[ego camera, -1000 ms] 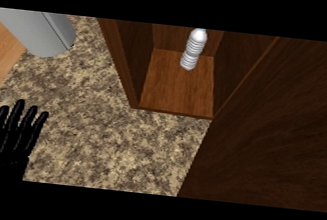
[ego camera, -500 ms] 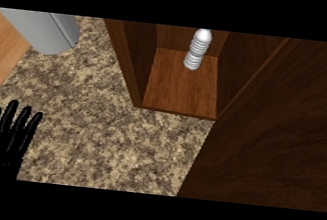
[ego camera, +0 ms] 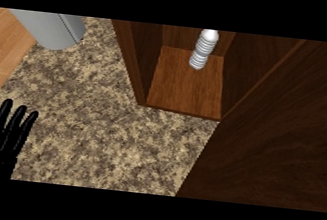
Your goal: Pick up the bottled water, place it into the cabinet and close the cabinet
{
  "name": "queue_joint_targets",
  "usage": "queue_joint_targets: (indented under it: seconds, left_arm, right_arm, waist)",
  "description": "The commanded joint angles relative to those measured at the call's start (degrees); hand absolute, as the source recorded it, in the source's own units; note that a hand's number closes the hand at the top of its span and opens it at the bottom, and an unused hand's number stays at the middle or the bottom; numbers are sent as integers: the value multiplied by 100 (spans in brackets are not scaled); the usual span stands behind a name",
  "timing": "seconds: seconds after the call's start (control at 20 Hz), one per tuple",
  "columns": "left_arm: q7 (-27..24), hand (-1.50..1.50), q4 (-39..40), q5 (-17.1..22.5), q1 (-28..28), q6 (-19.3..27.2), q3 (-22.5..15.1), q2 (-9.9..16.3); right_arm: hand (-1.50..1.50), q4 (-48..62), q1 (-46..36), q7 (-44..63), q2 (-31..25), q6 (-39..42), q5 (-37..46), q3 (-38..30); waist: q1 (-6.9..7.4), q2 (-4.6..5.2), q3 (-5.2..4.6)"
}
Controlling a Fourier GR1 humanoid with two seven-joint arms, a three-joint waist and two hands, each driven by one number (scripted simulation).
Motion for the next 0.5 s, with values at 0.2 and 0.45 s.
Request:
queue_joint_targets:
  seconds: [0.2,0.45]
  left_arm:
    - [9,-150,-68,66,6,-263,33,121]
    - [25,-150,-70,129,-89,-397,62,157]
  right_arm:
    - [150,1231,-65,463,929,-411,-1013,574]
    - [150,1508,12,676,967,-364,-2156,345]
  waist:
    - [369,158,-4]
    - [485,233,1]
